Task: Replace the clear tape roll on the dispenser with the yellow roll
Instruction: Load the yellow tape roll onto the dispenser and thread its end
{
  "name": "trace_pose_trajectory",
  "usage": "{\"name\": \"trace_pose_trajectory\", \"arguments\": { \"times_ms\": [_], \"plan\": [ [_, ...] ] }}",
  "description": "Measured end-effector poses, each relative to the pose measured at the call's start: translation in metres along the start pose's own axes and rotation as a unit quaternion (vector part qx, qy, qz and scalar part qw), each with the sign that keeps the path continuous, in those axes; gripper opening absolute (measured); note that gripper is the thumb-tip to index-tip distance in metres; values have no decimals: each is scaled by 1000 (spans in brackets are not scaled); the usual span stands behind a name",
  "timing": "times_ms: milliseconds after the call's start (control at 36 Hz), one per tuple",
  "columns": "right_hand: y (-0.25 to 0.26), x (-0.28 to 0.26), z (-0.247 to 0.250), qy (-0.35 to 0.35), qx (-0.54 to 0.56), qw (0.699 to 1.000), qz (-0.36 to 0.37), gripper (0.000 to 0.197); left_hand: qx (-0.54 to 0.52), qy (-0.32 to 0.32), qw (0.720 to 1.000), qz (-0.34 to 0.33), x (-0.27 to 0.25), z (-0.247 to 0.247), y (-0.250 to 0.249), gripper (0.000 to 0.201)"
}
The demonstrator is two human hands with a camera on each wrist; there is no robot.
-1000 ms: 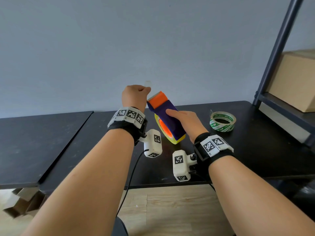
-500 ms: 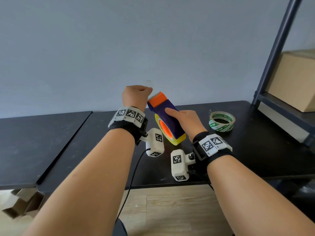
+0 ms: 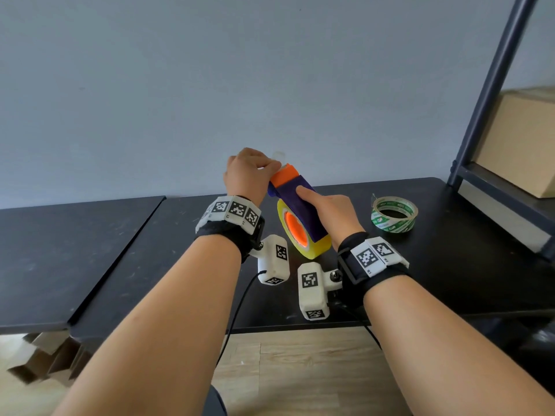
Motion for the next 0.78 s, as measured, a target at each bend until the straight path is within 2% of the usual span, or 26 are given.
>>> {"name": "trace_pose_trajectory", "arguments": {
  "times_ms": [194,445,583,639,778],
  "plan": [
    [-1,-3,-3,-5,27,999,-20,46,-2,2,1000,0,-1,0,5,24],
    [-4,-2,-12,12,54,998,-43,30,-12,-5,1000,7,1,5,15,21],
    [-11,6,6,-47,86,993,-73,28,-76,-8,997,-14,0,8,-3,17],
    [-3,9,6,-34,49,997,-54,32,-80,-20,996,-27,2,11,-13,18],
    [7,8,-5,-13,-5,1000,-21,56,-58,-55,997,-7,10,18,-7,22]
  ]
}}
Point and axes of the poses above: each hand's wrist, its own x-axis towards the middle knuckle, its own z-axis out of the back of the hand, y = z × x, the point moved 9 cm from there along x, towards the middle knuckle, and after that the axes turned 1 degree about y, right-handed, at the moved point
